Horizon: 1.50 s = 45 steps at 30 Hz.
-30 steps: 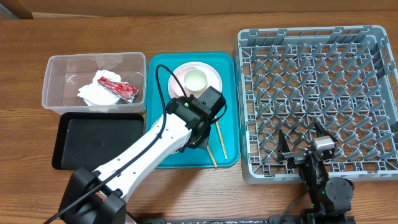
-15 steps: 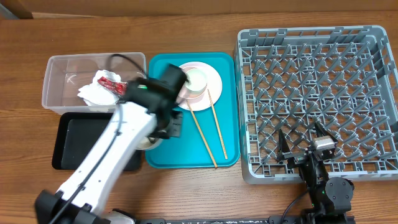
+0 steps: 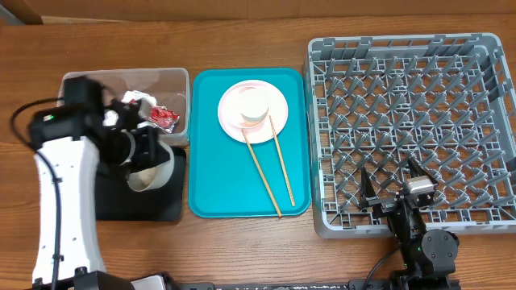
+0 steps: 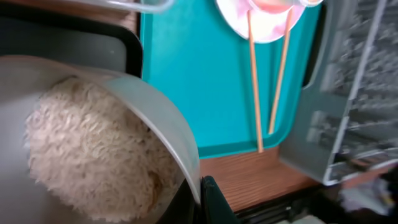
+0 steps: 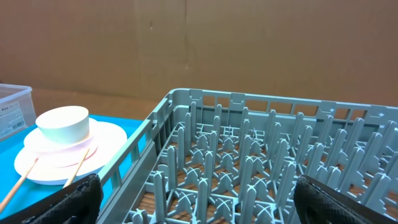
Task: Sort waste into correct bins and load items into the dishwasher
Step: 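Lift rice bowl with left gripper and tip rice onto black tray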
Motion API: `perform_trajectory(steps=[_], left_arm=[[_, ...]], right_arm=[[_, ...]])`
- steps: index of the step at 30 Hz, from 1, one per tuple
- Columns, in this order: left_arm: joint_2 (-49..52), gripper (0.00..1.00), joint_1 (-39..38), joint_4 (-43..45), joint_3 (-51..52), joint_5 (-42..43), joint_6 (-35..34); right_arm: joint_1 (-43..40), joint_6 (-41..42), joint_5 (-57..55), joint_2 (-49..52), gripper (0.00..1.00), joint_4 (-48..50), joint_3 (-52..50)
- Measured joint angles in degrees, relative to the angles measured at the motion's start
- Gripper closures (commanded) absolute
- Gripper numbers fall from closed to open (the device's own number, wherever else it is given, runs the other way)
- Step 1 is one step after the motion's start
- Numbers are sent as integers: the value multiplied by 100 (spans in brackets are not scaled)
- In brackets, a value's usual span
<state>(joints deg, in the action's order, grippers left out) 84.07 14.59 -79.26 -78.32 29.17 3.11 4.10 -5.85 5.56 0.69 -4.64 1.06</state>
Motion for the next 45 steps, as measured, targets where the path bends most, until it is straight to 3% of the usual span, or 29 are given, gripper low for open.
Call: perform_trajectory(steps=[10, 23, 35, 45], left_arm=[[-7, 96, 1753, 719, 1266, 2227, 1139], [-7, 96, 3023, 2000, 2553, 4006, 1386], [-7, 95, 3960, 2304, 2734, 4653, 1388], [570, 96, 4026, 2490, 2736, 5195, 1397]], right_arm=[[2, 2, 2, 0, 0, -2, 0], [2, 2, 2, 0, 0, 0, 0], [2, 2, 4, 0, 0, 0, 0], [2, 4, 2, 0, 0, 0, 0]])
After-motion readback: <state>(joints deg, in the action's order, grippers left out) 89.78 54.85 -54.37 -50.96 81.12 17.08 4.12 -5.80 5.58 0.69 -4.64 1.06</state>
